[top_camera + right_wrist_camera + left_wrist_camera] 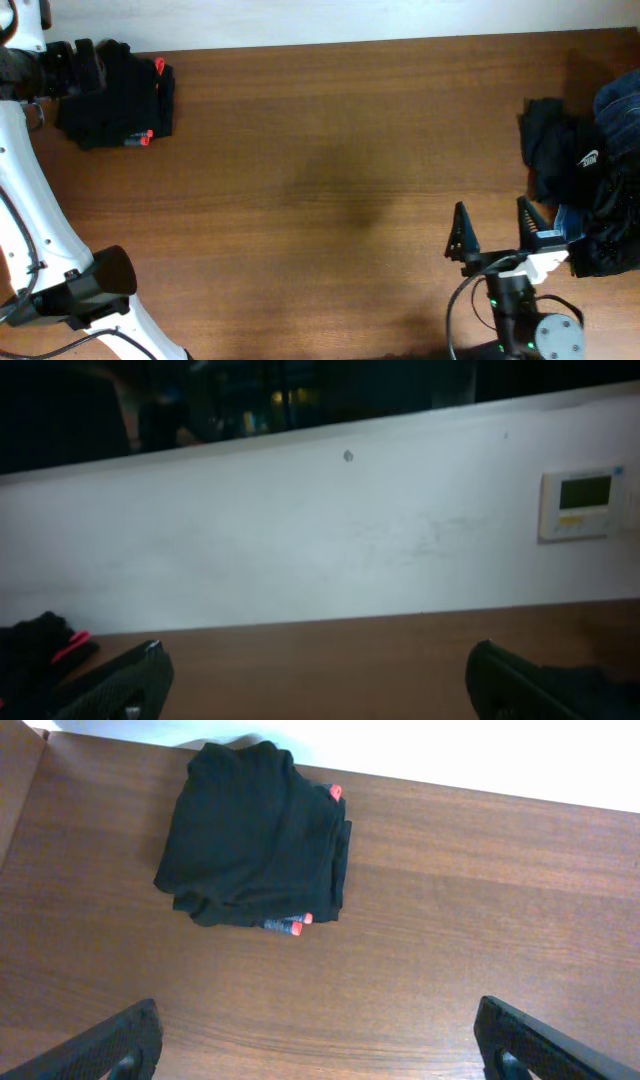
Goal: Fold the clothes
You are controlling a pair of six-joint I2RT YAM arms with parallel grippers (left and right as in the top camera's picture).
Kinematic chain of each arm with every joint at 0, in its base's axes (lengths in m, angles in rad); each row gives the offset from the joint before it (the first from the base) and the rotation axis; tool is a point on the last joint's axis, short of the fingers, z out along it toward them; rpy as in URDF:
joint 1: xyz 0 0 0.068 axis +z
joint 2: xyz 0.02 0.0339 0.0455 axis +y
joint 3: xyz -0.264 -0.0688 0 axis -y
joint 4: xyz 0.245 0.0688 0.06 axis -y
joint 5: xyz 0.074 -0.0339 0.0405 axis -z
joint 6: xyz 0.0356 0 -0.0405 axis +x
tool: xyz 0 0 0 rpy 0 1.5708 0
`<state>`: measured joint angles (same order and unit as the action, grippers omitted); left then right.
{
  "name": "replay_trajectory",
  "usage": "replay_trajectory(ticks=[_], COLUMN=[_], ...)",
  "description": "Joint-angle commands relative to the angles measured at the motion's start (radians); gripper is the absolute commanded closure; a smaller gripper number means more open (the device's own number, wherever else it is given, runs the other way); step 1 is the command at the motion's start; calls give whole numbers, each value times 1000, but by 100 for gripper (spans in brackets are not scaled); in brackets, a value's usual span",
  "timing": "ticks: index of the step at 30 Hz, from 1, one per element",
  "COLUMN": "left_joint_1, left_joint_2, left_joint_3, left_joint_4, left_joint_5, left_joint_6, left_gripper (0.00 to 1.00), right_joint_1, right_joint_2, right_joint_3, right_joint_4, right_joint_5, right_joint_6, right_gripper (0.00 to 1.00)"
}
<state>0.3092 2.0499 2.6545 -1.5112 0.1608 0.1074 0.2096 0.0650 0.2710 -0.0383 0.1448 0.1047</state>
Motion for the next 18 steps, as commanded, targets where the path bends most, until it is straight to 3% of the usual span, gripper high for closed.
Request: replay_trajectory(ticks=[1,18], left_joint_1=[2,2], left_joint_2=[0,0], left_joint_3=[-2,-2], left_joint_4=[-1,-1], left_joint_5=[0,0], left_joint_6=[-10,-10], left_gripper=[1,1], right_joint_1=[-35,-75], right_joint_2=[-45,-61], right_joint_3=[-79,-216], right_joint_4=[66,129], right_joint_5=[-34,-60], right_joint_6=[8,5], right_gripper=[1,1])
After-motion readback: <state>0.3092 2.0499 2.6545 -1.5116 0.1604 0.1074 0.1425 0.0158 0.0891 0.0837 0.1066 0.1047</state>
